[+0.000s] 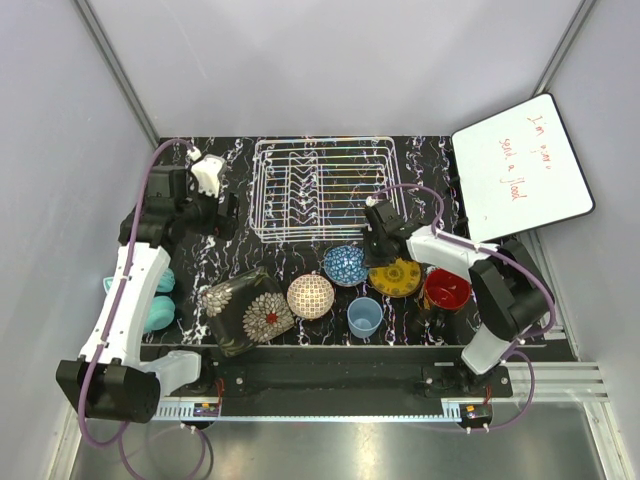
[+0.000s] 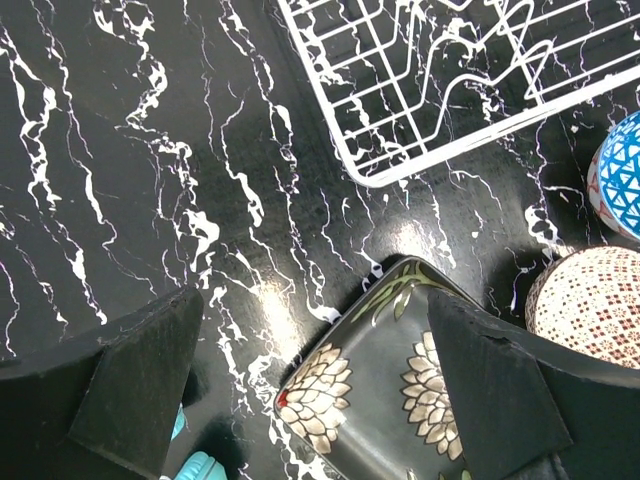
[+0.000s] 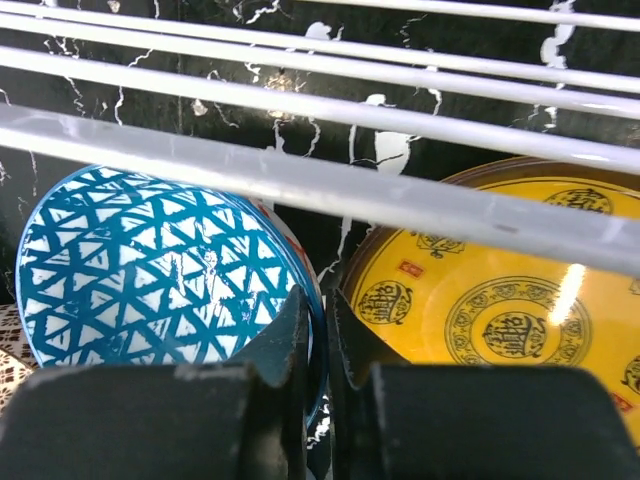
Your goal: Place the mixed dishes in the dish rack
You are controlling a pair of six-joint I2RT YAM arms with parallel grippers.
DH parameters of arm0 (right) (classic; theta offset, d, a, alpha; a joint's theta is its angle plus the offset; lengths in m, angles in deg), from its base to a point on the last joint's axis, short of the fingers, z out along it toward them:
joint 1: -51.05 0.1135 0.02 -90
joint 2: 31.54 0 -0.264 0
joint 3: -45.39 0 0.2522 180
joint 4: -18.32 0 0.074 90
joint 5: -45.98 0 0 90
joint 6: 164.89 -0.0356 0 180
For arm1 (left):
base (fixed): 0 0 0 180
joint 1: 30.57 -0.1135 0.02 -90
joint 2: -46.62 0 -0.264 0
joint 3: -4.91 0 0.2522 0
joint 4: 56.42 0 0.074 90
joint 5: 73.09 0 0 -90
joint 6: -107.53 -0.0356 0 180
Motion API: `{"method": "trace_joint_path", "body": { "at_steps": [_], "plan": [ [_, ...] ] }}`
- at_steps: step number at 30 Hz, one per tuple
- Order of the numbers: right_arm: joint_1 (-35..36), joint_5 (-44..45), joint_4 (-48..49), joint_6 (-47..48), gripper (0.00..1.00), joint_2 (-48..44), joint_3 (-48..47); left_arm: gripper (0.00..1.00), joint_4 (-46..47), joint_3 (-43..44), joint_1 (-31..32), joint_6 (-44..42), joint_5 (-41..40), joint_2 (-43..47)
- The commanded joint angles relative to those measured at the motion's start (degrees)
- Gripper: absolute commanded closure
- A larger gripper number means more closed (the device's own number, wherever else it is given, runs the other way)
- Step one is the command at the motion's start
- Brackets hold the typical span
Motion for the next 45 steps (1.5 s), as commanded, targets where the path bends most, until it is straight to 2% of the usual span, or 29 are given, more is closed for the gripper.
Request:
{"method": "trace_joint_path", "body": {
  "at_steps": [1,6,11,12,15,17,24,35,40,45],
  "plan": [
    [0.2,4.0,-2.4,2.2,0.99,-4.4,-1.8,0.01,3.3,2.1,-0.1,0.4,1.3,-0.1],
    [0.2,4.6,-5.1,2.8,1.0,-9.4,-4.3,0.01,2.6,6.5,-0.1,2.7,5.9,-2.8],
    [0.3,1.5,-6.9,3.4,1.0,-16.1,-6.9,0.01,1.8,13.5,-0.1,8.9,22.9,-7.0],
    [0.2,0.0,-6.9,3.2,1.0,-16.9,-8.3,0.01,1.9,14.5,-0.1,10.3,29.6,-7.8],
    [0.5,-2.4,-9.2,3.2,1.0,-18.1,-13.6,0.01,2.5,18.1,-0.1,14.2,41.2,-11.8],
    [0.9,-3.5,-9.7,3.2,1.0,-17.2,-16.6,0.01,2.5,20.4,0.1,16.1,43.8,-14.7],
    [3.2,-3.7,-9.8,3.8,1.0,-10.6,-25.6,0.01,2.5,19.1,3.9,15.3,38.8,-15.8],
    [5.4,-3.3,-7.7,4.0,1.0,-4.8,-30.4,0.01,2.6,15.4,9.0,14.5,33.4,-14.4],
    [6.1,-3.4,-7.6,4.2,1.0,-3.2,-32.9,0.01,3.2,11.5,11.7,13.5,26.3,-14.0],
    [6.8,-3.8,-7.6,3.9,1.0,-1.9,-34.9,0.01,3.9,11.8,13.7,13.2,19.5,-15.4]
  ]
}}
